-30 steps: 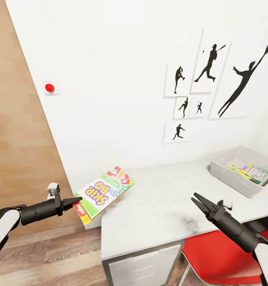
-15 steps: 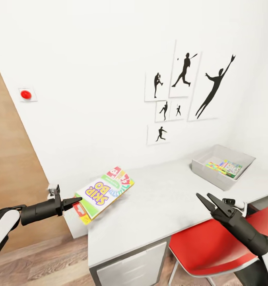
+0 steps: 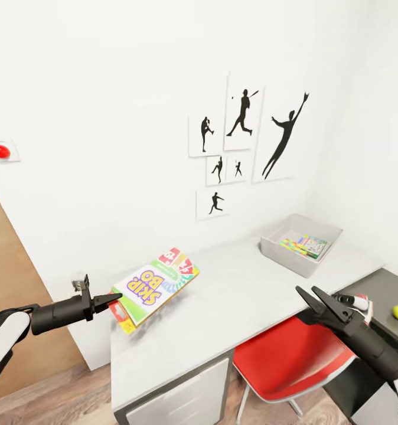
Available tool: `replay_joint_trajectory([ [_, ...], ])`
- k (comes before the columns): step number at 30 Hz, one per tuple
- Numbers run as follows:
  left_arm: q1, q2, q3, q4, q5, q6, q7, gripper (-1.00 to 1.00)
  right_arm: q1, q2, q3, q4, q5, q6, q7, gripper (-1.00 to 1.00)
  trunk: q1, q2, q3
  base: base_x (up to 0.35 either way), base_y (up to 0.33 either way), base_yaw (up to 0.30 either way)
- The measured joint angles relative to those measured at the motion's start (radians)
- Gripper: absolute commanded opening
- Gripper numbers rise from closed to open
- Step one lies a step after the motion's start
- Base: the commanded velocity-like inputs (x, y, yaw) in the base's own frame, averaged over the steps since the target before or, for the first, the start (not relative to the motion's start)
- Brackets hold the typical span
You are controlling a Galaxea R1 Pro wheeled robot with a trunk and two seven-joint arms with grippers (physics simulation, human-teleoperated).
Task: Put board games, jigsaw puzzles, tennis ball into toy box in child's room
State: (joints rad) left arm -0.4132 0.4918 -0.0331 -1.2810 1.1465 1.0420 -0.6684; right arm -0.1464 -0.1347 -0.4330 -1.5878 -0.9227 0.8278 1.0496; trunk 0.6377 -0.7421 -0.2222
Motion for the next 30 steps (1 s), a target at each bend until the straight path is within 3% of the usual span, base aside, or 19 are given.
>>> replay_joint_trajectory([
  [9, 0.0, -0.001, 0.0, 0.0, 0.0, 0.0, 0.0, -1.0, 0.0, 0.002, -0.025, 0.003, 0.002, -0.001, -0.002, 1.0, -0.035, 0.063, 0.038, 0.0, 0.0, -0.237],
  [17, 0.0, -0.002, -0.001, 0.0, 0.0, 0.0, 0.0, -1.0, 0.0, -0.003, -0.026, 0.006, 0.002, -0.054, -0.001, 1.0, -0.065, 0.119, 0.072, 0.0, 0.0, -0.237],
  [27, 0.0, 0.0, 0.0, 0.0, 0.0, 0.0, -0.001, -1.0, 0.0, -0.006, -0.027, 0.006, 0.001, -0.058, -0.001, 1.0, -0.104, 0.19, 0.114, 0.0, 0.0, -0.237],
  [30, 0.0, 0.001, 0.0, 0.0, 0.0, 0.0, -0.011, -1.0, 0.0, -0.006, -0.052, 0.007, 0.001, -0.058, 0.0, 1.0, -0.115, 0.211, 0.127, 0.0, 0.0, -0.237],
])
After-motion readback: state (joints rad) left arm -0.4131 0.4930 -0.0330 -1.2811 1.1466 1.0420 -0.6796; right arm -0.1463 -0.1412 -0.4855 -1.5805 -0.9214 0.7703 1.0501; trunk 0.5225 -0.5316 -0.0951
